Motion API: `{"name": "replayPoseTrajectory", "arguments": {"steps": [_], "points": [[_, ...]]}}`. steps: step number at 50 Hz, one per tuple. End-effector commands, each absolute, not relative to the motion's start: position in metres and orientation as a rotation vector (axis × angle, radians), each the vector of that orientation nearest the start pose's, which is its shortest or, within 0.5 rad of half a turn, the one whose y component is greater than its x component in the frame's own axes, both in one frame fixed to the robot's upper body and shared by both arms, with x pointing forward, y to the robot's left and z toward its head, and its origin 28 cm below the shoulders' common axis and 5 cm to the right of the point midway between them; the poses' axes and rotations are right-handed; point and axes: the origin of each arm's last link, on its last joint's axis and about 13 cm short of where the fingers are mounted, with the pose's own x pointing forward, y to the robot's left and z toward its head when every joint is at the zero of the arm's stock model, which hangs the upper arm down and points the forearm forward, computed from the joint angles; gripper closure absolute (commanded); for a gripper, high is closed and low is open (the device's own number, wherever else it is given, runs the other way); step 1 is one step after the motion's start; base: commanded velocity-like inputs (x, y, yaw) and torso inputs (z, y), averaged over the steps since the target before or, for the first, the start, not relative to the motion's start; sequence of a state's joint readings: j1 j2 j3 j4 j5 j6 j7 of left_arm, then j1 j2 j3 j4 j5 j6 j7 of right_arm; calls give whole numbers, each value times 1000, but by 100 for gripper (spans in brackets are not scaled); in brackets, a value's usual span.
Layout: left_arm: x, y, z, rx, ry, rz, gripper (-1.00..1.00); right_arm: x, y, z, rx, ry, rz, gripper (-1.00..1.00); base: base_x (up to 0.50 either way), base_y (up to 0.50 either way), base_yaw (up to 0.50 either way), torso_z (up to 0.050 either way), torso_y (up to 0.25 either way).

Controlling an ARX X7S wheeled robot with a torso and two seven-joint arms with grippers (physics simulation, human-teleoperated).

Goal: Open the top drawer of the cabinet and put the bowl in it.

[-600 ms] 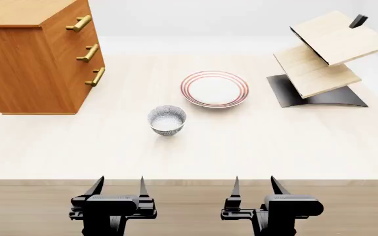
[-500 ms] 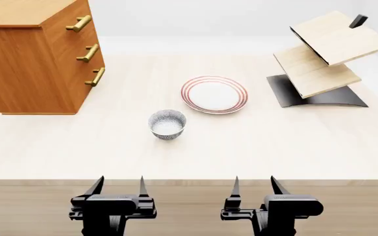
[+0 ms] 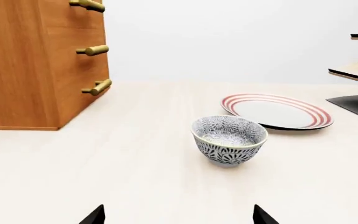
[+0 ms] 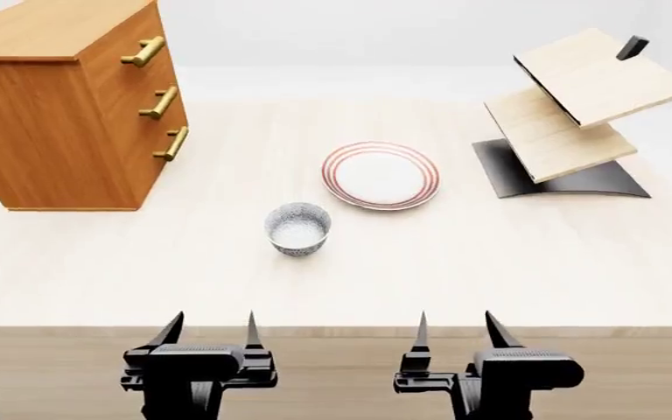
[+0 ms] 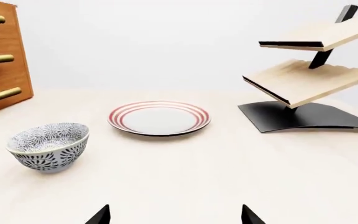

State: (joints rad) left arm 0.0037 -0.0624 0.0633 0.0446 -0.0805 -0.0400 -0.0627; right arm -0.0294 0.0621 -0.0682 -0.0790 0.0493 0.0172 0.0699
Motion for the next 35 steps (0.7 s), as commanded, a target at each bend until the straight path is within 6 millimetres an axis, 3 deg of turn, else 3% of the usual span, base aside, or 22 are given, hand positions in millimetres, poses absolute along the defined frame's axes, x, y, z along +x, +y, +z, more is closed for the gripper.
{"name": "replayPoseTrajectory", "arguments": {"steps": [1,17,35], "points": [[210,208,26,-18,-3,-9,-100,202,-97,29,-9,-51,-1,-100,0,0,0,50,2],[214,212,54,1,-49,-2,-100,196,-101,56,-29,-112,-11,-100,0,0,0,50,4],[228,221,116,64,-97,-30,-100,198,-113,110,-129,-203,-55,-100,0,0,0,50,4]]}}
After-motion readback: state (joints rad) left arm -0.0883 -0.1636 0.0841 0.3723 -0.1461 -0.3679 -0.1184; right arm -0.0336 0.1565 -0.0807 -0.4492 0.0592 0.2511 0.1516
